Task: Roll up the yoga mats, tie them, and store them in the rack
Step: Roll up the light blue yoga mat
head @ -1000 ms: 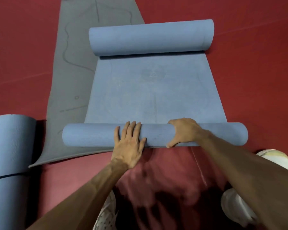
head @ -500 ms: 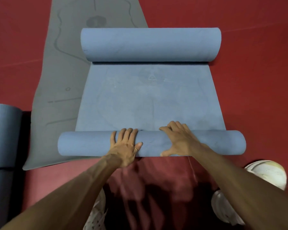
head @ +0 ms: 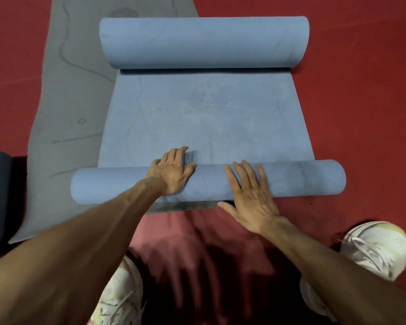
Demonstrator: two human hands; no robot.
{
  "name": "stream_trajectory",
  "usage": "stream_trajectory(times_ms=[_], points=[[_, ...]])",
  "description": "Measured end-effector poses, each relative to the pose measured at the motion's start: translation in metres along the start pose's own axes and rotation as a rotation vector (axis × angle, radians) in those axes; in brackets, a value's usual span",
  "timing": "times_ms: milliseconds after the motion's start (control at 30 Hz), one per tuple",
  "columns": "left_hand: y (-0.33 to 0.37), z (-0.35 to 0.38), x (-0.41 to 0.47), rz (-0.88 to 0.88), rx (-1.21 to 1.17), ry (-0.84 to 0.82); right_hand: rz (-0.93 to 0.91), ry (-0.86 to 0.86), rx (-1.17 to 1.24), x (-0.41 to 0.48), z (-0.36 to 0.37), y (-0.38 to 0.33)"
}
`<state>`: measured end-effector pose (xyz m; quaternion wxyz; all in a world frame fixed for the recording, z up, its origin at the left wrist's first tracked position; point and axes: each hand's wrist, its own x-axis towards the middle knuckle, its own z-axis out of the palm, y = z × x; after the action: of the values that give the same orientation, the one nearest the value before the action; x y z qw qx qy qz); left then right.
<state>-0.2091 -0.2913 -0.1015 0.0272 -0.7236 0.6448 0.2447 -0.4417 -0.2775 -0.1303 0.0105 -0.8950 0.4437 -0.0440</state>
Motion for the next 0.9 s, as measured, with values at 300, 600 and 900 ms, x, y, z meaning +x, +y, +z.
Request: stream_trajectory(times_ms=[300, 600, 900], points=[[-0.002, -0.006, 0.025, 0.022, 0.010, 0.164, 0.033, -0.061, -0.088, 0.035, 0.003, 0.010], [0.005, -0.002, -0.003, 0.028, 0.121, 0.188, 0.035, -0.169, -0.053, 0.064, -0.013, 0.022], [0.009, 0.010, -0.067, 0.102, 0.163, 0.199, 0.106, -0.497, 0.180, 0.072, -0.047, 0.023]])
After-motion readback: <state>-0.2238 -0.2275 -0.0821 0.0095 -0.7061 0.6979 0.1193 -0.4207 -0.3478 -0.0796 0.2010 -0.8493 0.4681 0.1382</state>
